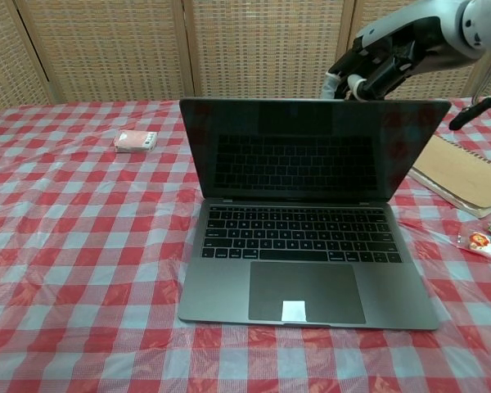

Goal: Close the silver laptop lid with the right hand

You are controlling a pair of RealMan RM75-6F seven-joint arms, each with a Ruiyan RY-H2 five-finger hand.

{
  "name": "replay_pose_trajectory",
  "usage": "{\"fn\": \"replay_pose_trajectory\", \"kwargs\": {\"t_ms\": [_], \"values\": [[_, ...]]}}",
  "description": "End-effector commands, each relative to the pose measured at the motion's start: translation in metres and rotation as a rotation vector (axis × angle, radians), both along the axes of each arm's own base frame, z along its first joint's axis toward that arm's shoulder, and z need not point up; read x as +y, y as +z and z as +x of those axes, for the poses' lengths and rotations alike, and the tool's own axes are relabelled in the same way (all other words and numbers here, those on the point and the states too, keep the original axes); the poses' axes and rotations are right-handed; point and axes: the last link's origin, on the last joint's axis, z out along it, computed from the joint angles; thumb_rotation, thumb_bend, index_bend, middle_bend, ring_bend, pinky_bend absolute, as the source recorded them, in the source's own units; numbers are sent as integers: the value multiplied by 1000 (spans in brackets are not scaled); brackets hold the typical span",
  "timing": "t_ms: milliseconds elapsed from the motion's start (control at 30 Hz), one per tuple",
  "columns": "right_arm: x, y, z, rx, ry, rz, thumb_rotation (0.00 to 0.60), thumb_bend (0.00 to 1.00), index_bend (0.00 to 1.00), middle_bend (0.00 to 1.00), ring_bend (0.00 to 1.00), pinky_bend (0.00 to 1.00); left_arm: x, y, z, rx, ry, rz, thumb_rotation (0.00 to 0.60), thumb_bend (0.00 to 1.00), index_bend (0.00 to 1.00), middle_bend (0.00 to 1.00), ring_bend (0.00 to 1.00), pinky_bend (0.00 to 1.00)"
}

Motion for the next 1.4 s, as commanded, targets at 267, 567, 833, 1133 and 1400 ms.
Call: {"fn": "replay_pose_trajectory", "kwargs": {"t_ms": [267, 567, 833, 1133, 1400], "values": [[44, -31, 4, 122, 201, 161, 600, 1000, 436, 460, 356, 434, 0, -2, 1, 6, -3, -7, 600, 0, 0, 0, 0, 0], [74, -61, -18, 296, 456, 126, 600, 1000, 436, 460, 356, 434, 1, -3, -1, 15, 4, -16, 600, 0, 0, 0, 0, 0], [90, -82, -51, 389, 648, 98, 600, 1000, 437, 459, 356, 434, 3, -7, -2, 22, 12, -22, 600, 0, 0, 0, 0, 0], [95, -89, -78, 454, 808, 77, 600, 1000, 436, 450, 354, 434, 3, -9, -3, 29, 17, -24, 600, 0, 0, 0, 0, 0], [80, -48, -63, 366, 860, -182, 600, 1000, 423, 443, 353, 434, 3, -7, -2, 17, 17, -19, 600, 0, 0, 0, 0, 0]]}}
